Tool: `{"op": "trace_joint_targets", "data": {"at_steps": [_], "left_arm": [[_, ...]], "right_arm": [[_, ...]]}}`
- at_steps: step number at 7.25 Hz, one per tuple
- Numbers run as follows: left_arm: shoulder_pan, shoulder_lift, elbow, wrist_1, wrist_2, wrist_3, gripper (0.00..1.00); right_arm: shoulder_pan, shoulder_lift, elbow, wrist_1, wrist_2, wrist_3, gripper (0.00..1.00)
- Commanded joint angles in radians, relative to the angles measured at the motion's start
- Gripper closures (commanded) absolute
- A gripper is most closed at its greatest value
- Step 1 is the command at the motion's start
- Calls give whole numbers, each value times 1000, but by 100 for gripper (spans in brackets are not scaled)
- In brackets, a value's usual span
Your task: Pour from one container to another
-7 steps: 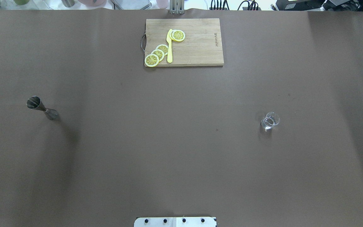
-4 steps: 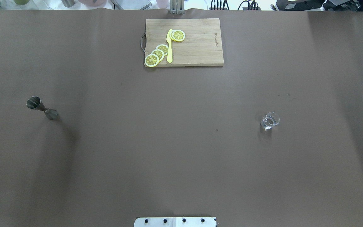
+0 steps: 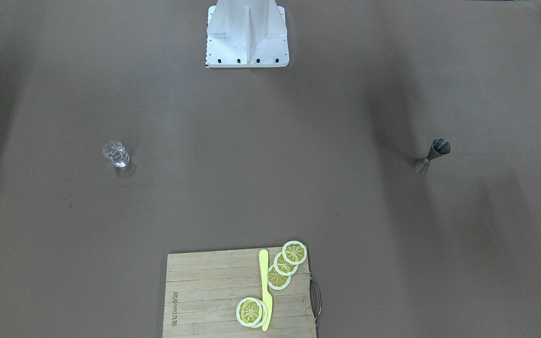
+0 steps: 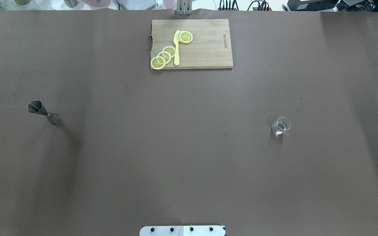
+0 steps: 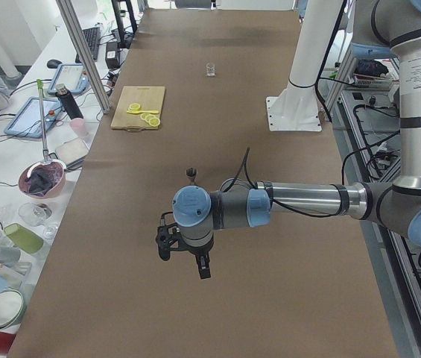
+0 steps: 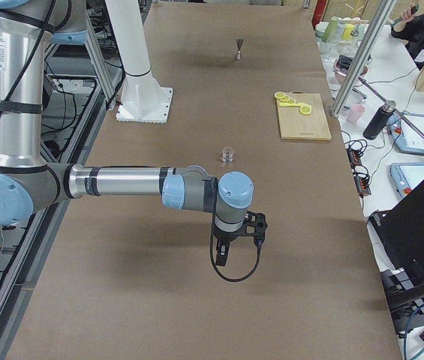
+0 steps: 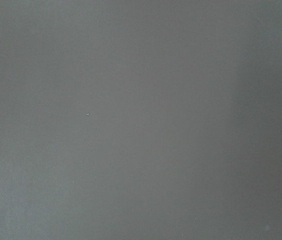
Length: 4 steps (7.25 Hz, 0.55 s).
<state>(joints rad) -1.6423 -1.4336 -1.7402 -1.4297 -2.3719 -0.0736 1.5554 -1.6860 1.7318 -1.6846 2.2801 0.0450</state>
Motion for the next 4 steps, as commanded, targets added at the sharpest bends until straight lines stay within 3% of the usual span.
{"op": "trace_joint_targets", "data": {"at_steps": [1,4], "left_arm": [[-5,1,-7,0,-1,0,2],[-19,1,-15,0,-3,0,2]], "right_arm": [[0,-1,-1,-1,-1,-4,0],[0,-3,-1,-1,-1,-2,0]]}}
